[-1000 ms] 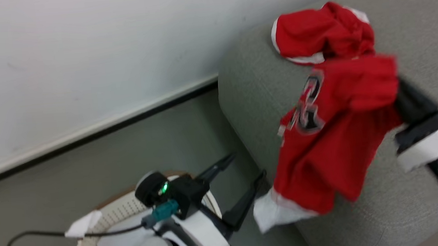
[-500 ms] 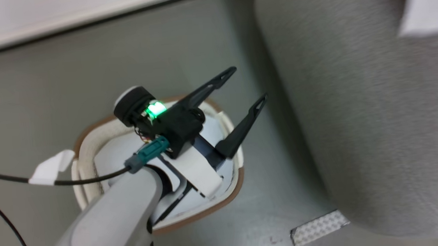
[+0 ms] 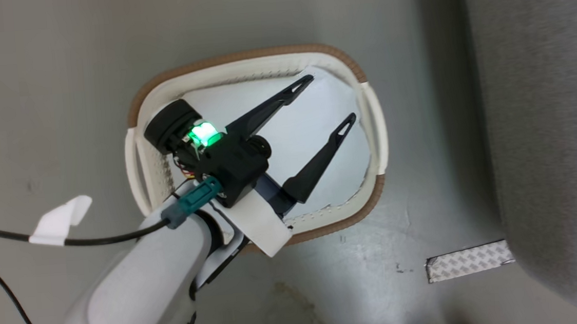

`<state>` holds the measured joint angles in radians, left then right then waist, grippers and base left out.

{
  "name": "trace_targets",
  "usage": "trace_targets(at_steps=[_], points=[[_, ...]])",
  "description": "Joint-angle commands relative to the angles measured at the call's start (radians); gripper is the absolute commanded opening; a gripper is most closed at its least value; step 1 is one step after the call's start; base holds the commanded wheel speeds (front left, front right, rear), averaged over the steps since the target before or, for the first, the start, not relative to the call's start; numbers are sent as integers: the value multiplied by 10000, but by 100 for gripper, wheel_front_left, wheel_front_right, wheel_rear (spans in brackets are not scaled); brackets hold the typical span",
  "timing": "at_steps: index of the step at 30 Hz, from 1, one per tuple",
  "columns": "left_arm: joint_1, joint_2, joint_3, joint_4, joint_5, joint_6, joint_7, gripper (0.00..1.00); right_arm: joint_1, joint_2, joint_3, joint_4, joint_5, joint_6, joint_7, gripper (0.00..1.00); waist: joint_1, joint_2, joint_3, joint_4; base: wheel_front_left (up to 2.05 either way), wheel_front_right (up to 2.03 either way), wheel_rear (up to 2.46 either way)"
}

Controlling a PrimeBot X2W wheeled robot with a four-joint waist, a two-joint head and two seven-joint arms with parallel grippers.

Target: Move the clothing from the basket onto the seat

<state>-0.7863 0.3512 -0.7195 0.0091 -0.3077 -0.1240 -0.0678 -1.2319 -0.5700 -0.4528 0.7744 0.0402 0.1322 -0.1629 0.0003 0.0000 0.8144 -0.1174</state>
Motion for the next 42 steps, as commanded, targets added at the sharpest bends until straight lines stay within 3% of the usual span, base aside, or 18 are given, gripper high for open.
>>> trace_targets(at_steps=[1, 3, 4, 5, 6, 7, 13, 19, 28, 34, 42], points=[[-132, -17, 26, -36, 121, 38, -19, 100, 200, 241, -102, 177, -216, -29, -243, 0, -3, 0, 206, 195, 0, 0, 0], [-91, 4, 71, -18, 104, 115, -36, 100, 414, 635, -230, 466, -446, -29, -512, 0, -3, 0, 150, 113, 0, 0, 0], [-42, 43, 106, 0, 75, 169, -38, 100, 518, 831, -263, 587, -539, -29, -624, 13, -3, 0, 65, 46, 0, 0, 0], [36, 102, 131, 31, 45, 194, -69, 100, 612, 1034, -253, 684, -660, -29, -709, 38, -3, 0, -52, -31, 0, 0, 0], [110, 160, 169, 63, 24, 225, -113, 100, 711, 1209, -160, 752, -764, -28, -787, 44, -3, 0, -186, -109, 0, 0, 0], [195, 230, 213, 128, -15, 274, -160, 100, 810, 1384, -73, 829, -837, -29, -855, 100, -3, 0, -373, -194, 0, 0, 0], [733, 401, 492, 464, -279, 588, -581, 100, 1792, 1997, 711, 206, -877, -29, -1014, 100, -3, 0, -1658, -513, 0, 0, 0], [1598, 346, 1136, 1076, -865, 1261, -1215, 100, 3642, 2551, 1576, -2003, -305, -29, -1003, 100, -3, 0, -3061, -517, 0, 0, 0], [3243, 209, 1947, 2215, -1444, 2227, -1826, 100, 6973, 3302, 2775, -4317, 206, -28, -1007, 100, -3, 0, -5083, -75, 0, 0, 0], [4542, 34, 2652, 2669, -1367, 2938, -1958, 100, 9118, 3958, 3350, -5182, 652, -28, -1007, 100, -3, 0, -6345, 458, 0, 0, 0], [6597, -447, 3782, 2418, -889, 3157, -1965, 100, 11404, 4810, 4351, -5979, 434, -30, -1009, 100, -3, 0, -7734, 781, 0, 0, 0]])
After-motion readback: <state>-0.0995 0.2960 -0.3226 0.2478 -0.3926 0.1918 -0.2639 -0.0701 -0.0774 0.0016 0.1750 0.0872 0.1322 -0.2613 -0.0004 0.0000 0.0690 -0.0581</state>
